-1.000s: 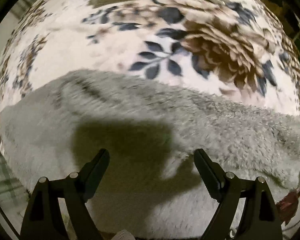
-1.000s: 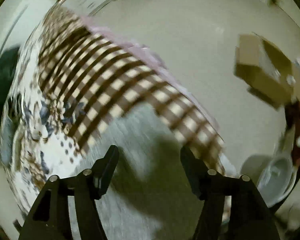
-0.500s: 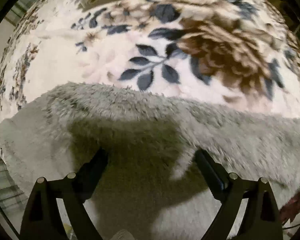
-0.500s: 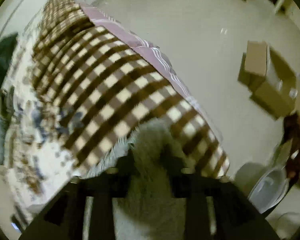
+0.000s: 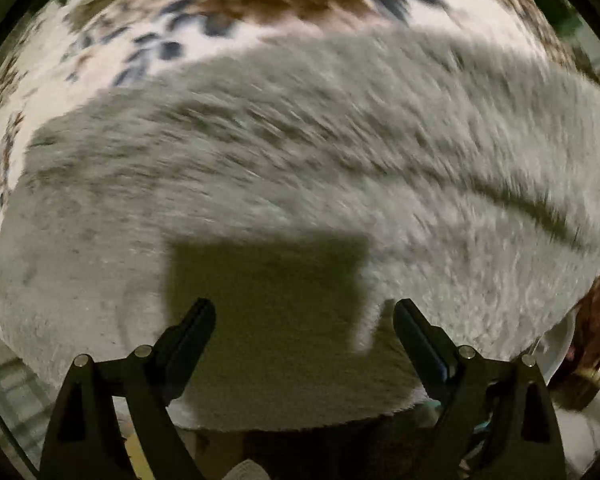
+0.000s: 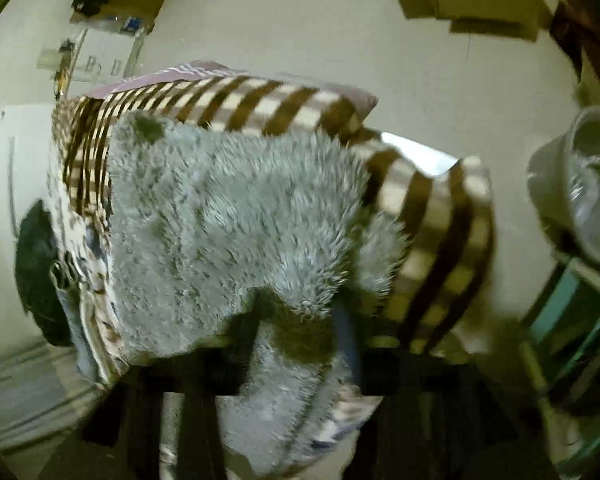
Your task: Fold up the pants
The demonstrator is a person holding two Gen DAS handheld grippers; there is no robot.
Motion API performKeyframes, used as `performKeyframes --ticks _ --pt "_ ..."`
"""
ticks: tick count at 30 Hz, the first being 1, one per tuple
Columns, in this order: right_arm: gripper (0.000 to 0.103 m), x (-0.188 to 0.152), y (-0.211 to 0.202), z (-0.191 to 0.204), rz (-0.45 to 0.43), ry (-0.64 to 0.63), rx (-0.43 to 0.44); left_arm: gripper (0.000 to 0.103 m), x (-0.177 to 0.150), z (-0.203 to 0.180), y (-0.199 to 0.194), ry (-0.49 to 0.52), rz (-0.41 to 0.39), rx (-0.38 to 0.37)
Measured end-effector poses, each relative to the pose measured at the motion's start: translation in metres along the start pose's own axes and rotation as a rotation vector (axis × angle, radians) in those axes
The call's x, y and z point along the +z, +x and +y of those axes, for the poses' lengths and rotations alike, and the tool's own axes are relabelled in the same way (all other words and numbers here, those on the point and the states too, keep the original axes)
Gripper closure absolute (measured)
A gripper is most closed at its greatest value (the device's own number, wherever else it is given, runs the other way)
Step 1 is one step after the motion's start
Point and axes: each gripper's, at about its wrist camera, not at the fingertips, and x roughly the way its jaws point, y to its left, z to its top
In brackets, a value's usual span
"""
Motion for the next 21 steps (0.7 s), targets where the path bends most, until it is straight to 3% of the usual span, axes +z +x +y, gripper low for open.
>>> performKeyframes --ticks 3,5,8,10,11,13,15,17,21 --pt "0.098 -0.009 -0.019 0.004 -0.106 -0.023 -0.034 0.011 -0.007 -0.010 0.000 0.026 0.013 -0.018" --pt "0.099 -0.010 -0.032 0.004 -0.129 -0.030 -0.052 0.011 -0.012 -0.025 -0.003 0.044 0.008 -0.022" --pt "0.097 -0.008 -0.023 0.001 -0.053 -0.077 -0.087 0.011 -0.007 -0.020 -0.006 0.048 0.011 -0.034" --pt "0.083 -0.006 -0.015 -0.004 -0.003 -0.102 -0.109 0.011 0.002 -0.027 -0.016 0.046 0.012 -0.054" --pt "0.077 -0.005 -0.017 -0.007 -0.001 -0.106 -0.099 0.011 0.008 -0.034 -0.024 0.051 0.002 -0.062" --pt "0.048 -0.005 -0.025 -0.013 -0.030 -0.109 -0.037 0.011 0.016 -0.042 -0.040 0.073 -0.038 -0.076" --pt "0.041 -0.006 -0.024 -0.021 -0.036 -0.103 0.018 0.011 0.024 -0.052 -0.050 0.090 -0.076 -0.089" --pt "0.041 -0.004 -0.015 -0.030 -0.022 -0.094 0.076 0.011 0.033 -0.066 -0.055 0.103 -0.103 -0.104" --pt "0.037 -0.002 0.024 -0.043 -0.004 -0.059 0.202 0.011 0.057 -0.082 -0.033 0.077 -0.089 -0.126"
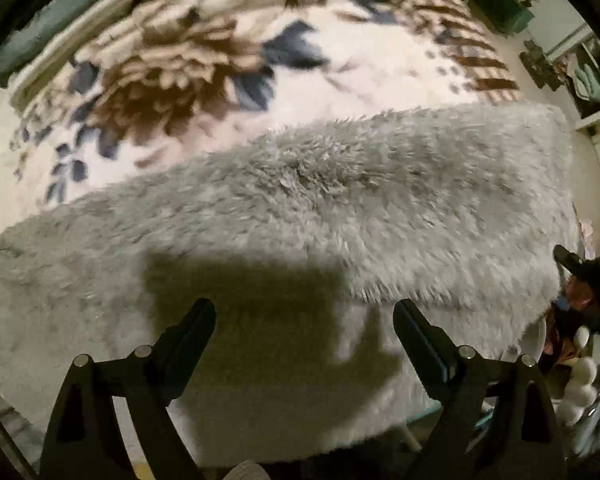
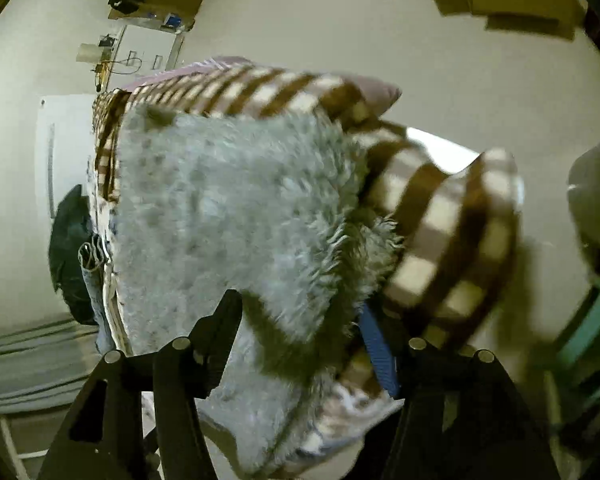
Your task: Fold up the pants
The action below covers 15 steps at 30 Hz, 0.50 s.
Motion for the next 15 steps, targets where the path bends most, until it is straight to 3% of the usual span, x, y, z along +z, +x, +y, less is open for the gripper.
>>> performKeyframes --ticks 3,6,8,10,13,15 --pt "0.035 0.002 -0.001 -0.007 -0.084 0.030 0.165 0.011 -0.003 0.003 0.028 -0.061 0.051 -0.011" --pt "0.035 0.006 0.001 -0.016 -0.098 0.067 0.360 0.010 -0.003 0.007 0.040 -0.076 0.057 -0.030" --pt "0.035 0.010 0.007 -0.016 -0.095 0.058 0.382 0.008 -0.001 0.007 0.043 -0.077 0.055 -0.041" --pt "0.035 0.016 0.014 -0.016 -0.111 0.015 0.328 0.003 0.005 0.011 0.050 -0.082 0.055 -0.053" --pt "0.032 0.019 0.019 -0.007 -0.126 -0.055 0.317 0.000 0.014 0.014 0.062 -0.074 0.070 -0.056" --pt "0.030 0.021 0.019 -0.001 -0.109 -0.078 0.357 0.000 0.022 0.015 0.069 -0.073 0.083 -0.049"
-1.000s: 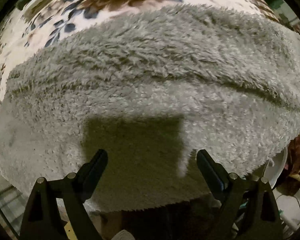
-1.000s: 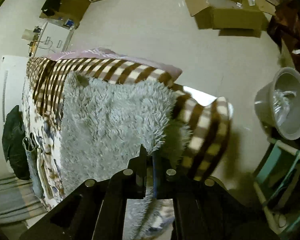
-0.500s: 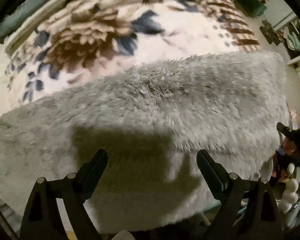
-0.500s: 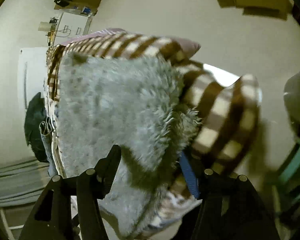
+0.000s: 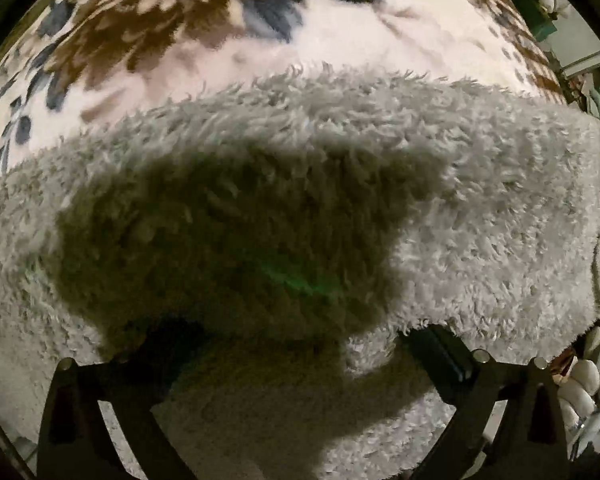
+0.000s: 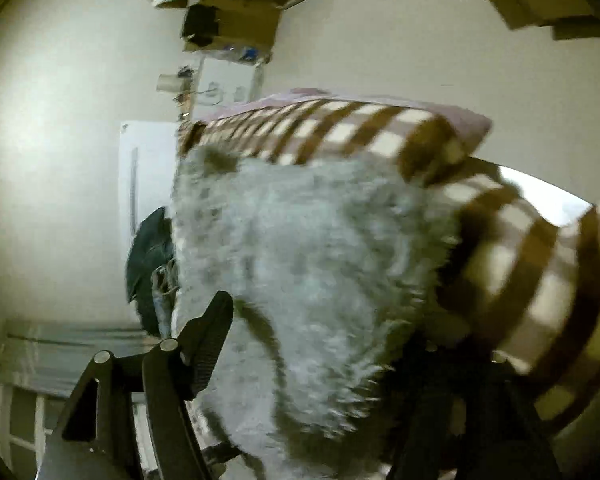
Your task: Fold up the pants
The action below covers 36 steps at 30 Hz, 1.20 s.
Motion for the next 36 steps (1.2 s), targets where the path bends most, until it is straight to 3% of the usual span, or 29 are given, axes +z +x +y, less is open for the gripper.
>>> performKeyframes --ticks 2,5,9,11,12,13,18,23,30,32,36 --pt "0.030 0.002 0.004 0.006 0.031 -0.018 0.070 0.000 0.012 0.006 0.009 -0.001 0.011 0.006" --pt "0.028 0.008 0.017 0.006 0.042 -0.044 0.014 0.000 0.027 0.002 0.016 -0.005 0.017 0.014" --pt "0.027 0.011 0.023 0.016 0.035 -0.053 0.010 0.000 0.045 -0.023 0.031 -0.014 0.027 0.039" --pt "0.037 0.009 0.019 0.026 0.007 -0.060 0.012 0.000 0.048 -0.020 0.032 -0.034 0.019 0.022" --pt "0.053 0.008 0.016 0.031 -0.005 -0.065 0.005 0.000 0.046 -0.024 0.026 -0.041 0.002 0.011" --pt "0.077 0.006 0.011 0.034 -0.015 -0.076 0.001 0.000 0.042 -0.034 0.019 -0.047 -0.009 0.004" --pt "0.080 -0.004 -0.002 0.057 -0.058 -0.076 -0.101 0.000 0.034 -0.026 -0.012 -0.101 -0.089 -0.023" --pt "0.081 -0.028 -0.015 0.111 -0.090 -0.152 -0.103 0.000 0.023 0.003 -0.035 -0.173 -0.136 -0.055" --pt "0.082 -0.110 -0.001 0.225 -0.008 -0.444 -0.117 0.000 -0.005 0.075 -0.067 -0.280 -0.202 -0.051" --pt "0.082 -0.150 0.017 0.251 0.052 -0.538 -0.124 0.000 -0.026 0.100 -0.074 -0.319 -0.215 -0.042" --pt "0.082 -0.235 0.068 0.267 0.213 -0.662 -0.129 0.000 -0.075 0.168 -0.093 -0.406 -0.217 -0.027"
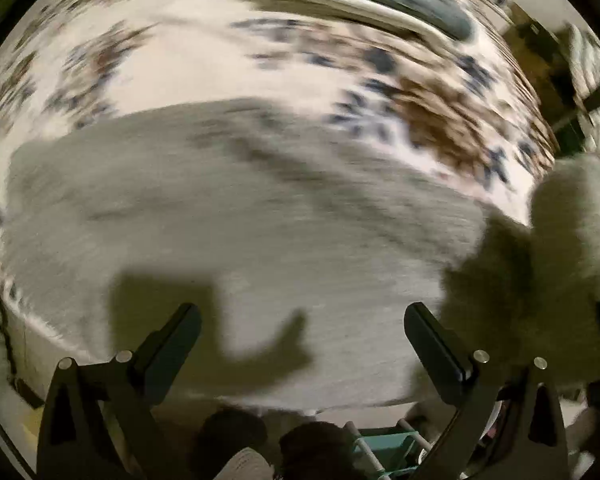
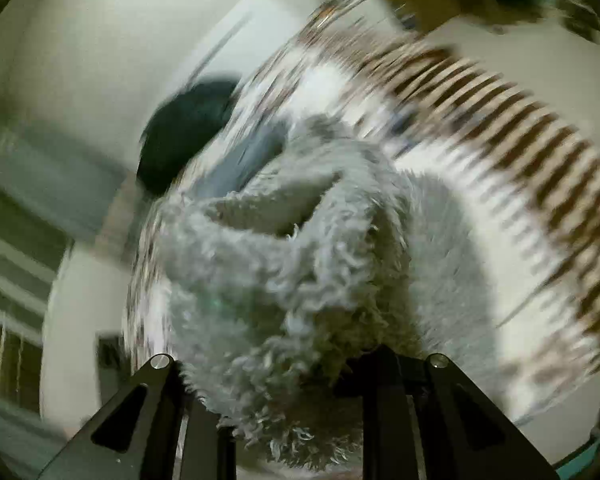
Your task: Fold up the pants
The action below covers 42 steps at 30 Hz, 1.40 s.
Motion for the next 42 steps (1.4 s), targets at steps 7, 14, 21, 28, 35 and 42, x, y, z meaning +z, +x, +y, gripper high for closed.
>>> performKeyframes --ticks 7,14,21,28,35,42 --pt "0.077 -0.124 0.140 0.086 0.334 -0.329 -0.113 0.000 -0.029 0.136 -0.014 -0.118 0.017 0.109" --pt "0.030 -0.140 0.150 0.114 0.518 -0.311 -0.011 0.000 -0.027 0.186 -0.025 -0.195 -0.016 0.097" --pt "0.018 -0.083 0.081 0.065 0.386 -0.130 -0.154 0.000 0.011 0.114 -0.033 -0.100 -0.083 -0.027" --pt "0.018 -0.042 0.049 -0.013 0.304 0.029 -0.314 0.001 0.037 -0.002 0.017 0.130 -0.073 -0.035" --pt "0.018 -0.040 0.047 -0.049 0.286 0.115 -0.354 0.097 0.044 -0.030 0.025 0.278 -0.139 -0.100" --pt "0.018 -0.044 0.061 -0.047 0.303 0.134 -0.311 0.097 0.062 0.025 -0.002 0.169 -0.148 -0.106"
